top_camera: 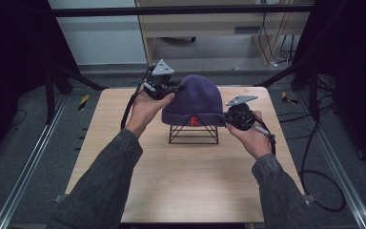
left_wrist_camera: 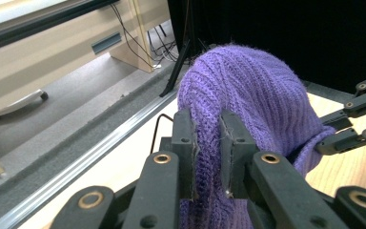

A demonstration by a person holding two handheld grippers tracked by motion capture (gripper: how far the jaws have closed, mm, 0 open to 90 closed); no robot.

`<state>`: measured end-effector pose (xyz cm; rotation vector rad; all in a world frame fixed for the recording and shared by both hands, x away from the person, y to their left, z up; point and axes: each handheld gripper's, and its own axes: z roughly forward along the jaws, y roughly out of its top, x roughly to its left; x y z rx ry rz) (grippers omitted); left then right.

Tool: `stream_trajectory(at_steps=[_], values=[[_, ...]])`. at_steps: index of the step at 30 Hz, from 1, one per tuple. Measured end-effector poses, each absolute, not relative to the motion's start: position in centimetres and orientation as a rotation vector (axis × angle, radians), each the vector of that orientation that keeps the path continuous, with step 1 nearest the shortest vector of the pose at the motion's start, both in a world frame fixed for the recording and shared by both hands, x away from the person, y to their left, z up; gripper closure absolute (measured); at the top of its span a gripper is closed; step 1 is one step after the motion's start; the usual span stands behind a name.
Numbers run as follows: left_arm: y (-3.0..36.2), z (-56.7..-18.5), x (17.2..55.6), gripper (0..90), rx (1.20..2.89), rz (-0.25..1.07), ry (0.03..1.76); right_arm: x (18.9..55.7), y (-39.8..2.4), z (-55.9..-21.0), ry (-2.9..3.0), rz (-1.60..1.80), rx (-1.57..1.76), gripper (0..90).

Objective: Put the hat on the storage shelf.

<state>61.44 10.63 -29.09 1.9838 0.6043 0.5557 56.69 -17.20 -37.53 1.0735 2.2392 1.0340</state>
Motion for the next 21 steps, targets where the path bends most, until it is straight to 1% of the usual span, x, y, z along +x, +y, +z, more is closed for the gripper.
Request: stream_trajectory(at_steps=[12, 21], values=[[10.4, -31.3, 61.4, 78.1, 1.998, 0.524, 0.631, 56.7, -17.1, -39.4, 2.268, 0.999, 1.101, 74.8], [10.0, -31.9, 61.2, 78.2, 2.018, 0.525, 0.627, 56.8, -17.5, -40.1, 2.272, 0.991, 1.117, 74.4]])
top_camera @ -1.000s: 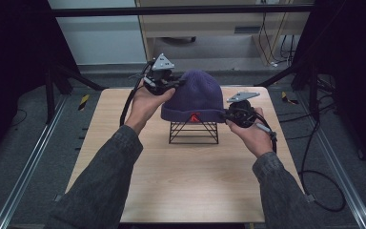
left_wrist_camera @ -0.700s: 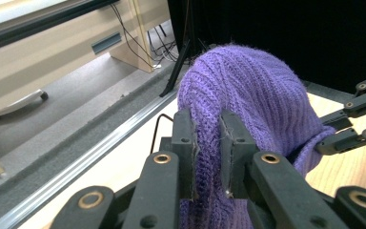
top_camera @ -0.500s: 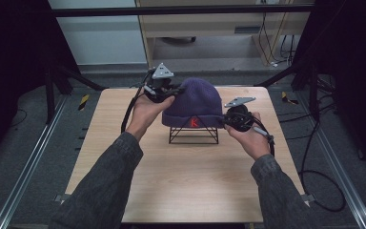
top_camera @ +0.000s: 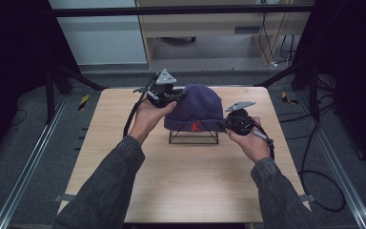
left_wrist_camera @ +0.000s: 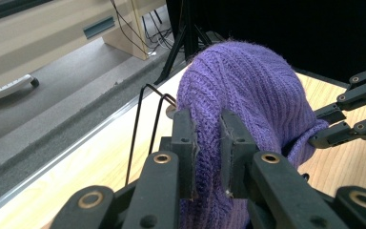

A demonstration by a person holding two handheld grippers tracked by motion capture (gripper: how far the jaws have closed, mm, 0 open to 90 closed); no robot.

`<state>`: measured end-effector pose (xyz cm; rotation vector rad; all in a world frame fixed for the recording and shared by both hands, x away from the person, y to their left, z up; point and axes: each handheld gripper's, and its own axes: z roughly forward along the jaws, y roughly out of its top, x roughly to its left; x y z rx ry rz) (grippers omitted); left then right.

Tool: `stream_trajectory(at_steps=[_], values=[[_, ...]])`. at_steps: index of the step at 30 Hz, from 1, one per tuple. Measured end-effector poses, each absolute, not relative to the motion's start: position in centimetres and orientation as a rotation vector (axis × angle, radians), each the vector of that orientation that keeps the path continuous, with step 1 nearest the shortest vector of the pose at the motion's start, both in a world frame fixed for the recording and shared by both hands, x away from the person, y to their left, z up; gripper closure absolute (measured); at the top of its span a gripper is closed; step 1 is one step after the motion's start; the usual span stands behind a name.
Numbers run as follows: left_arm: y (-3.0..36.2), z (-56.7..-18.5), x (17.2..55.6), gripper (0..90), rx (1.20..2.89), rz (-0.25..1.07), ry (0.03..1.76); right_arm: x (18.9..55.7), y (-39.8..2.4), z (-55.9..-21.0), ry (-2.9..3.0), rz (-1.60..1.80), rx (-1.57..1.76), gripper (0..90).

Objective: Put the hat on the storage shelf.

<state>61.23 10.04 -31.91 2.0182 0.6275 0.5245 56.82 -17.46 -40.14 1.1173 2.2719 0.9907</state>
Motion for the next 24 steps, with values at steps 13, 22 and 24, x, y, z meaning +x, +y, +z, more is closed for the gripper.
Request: stream_trajectory(at_steps=[13, 22, 24], values=[[10.0, -32.8, 61.0, 78.2, 2.04, 0.528, 0.623, 57.1, -17.6, -41.1, 2.289, 0.976, 1.144, 73.0], [10.2, -33.1, 60.9, 78.2, 2.041, 0.512, 0.637, 57.1, -17.4, -41.2, 2.3, 0.966, 1.138, 72.9], [10.2, -33.2, 60.9, 78.2, 2.041, 0.513, 0.637, 57.0, -17.3, -41.2, 2.304, 0.962, 1.135, 72.9]])
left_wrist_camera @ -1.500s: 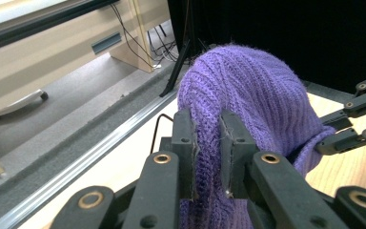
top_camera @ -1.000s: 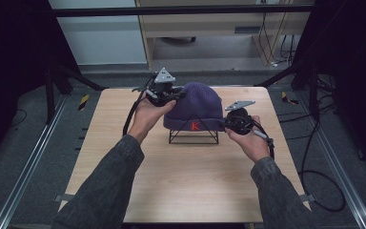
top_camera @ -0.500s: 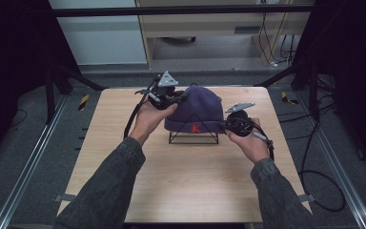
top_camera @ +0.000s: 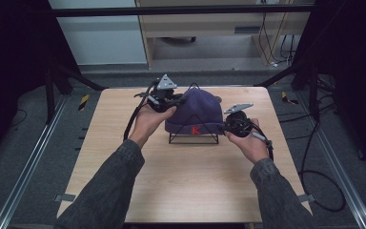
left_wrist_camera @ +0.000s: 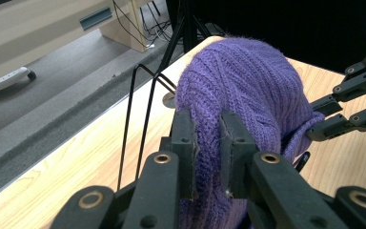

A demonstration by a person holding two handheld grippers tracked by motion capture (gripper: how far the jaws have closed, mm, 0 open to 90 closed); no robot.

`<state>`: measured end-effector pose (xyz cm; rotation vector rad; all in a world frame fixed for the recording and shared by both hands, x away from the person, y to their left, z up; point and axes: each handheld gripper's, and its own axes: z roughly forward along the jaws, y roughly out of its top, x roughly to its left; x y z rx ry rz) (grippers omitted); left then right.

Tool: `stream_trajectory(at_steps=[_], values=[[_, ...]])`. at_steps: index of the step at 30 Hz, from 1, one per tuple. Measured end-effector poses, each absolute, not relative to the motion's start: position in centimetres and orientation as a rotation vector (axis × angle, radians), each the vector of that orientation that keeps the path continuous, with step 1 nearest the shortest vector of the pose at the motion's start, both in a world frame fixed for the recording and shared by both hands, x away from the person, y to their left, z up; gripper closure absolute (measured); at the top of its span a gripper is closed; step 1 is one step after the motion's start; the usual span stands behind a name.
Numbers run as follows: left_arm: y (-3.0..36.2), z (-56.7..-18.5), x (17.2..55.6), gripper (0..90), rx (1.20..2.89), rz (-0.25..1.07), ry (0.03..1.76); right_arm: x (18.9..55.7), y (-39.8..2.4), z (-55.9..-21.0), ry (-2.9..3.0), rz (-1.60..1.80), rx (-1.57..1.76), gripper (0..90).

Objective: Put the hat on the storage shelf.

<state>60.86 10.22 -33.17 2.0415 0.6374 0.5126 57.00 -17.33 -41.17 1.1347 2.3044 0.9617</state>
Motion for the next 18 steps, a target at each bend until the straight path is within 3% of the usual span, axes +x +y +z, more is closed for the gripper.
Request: stream_trajectory(at_steps=[18], values=[[10.4, -34.2, 61.0, 77.6, 2.047, 0.492, 0.657, 57.1, -17.0, -42.2, 2.331, 0.936, 1.137, 71.7]])
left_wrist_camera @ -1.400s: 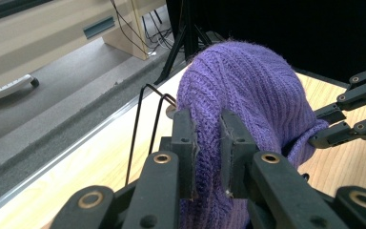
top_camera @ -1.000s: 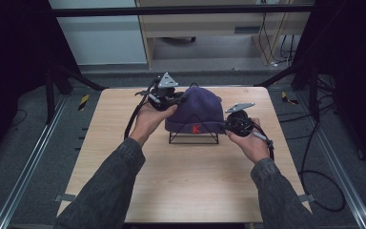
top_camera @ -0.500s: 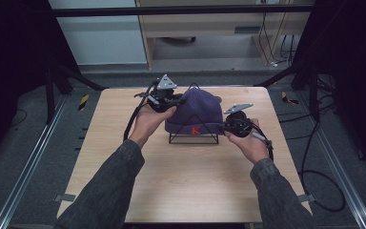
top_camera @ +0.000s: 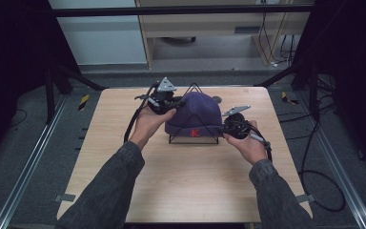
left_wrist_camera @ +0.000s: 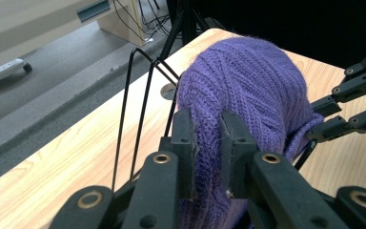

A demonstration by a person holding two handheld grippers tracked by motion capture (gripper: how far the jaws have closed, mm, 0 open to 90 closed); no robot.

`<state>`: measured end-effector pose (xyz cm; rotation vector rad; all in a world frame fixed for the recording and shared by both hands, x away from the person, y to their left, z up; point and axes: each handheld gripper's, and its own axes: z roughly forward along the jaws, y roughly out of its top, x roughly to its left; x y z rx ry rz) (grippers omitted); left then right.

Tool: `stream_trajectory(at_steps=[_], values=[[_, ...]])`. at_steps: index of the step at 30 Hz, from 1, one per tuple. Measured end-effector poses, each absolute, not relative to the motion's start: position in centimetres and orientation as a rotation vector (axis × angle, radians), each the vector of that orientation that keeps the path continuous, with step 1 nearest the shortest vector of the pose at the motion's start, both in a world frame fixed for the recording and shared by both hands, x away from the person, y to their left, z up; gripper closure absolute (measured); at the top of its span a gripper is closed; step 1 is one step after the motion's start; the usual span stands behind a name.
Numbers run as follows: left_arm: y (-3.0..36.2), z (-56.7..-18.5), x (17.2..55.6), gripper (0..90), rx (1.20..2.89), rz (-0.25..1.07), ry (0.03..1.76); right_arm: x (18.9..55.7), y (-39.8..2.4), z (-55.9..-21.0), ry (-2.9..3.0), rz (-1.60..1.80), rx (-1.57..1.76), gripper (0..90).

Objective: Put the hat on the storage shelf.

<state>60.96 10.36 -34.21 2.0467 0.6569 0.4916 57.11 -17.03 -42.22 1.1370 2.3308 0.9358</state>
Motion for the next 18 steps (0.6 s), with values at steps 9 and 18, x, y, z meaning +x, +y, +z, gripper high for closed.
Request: stream_trajectory(at_steps=[9, 18], values=[[11.0, -33.9, 59.9, 64.8, 1.996, 0.482, 0.687, 56.2, -17.0, -42.4, 2.333, 0.907, 1.161, 60.4], [11.5, -33.1, 57.9, 53.8, 1.98, 0.523, 0.717, 54.6, -17.2, -41.1, 2.302, 0.921, 1.148, 55.3]])
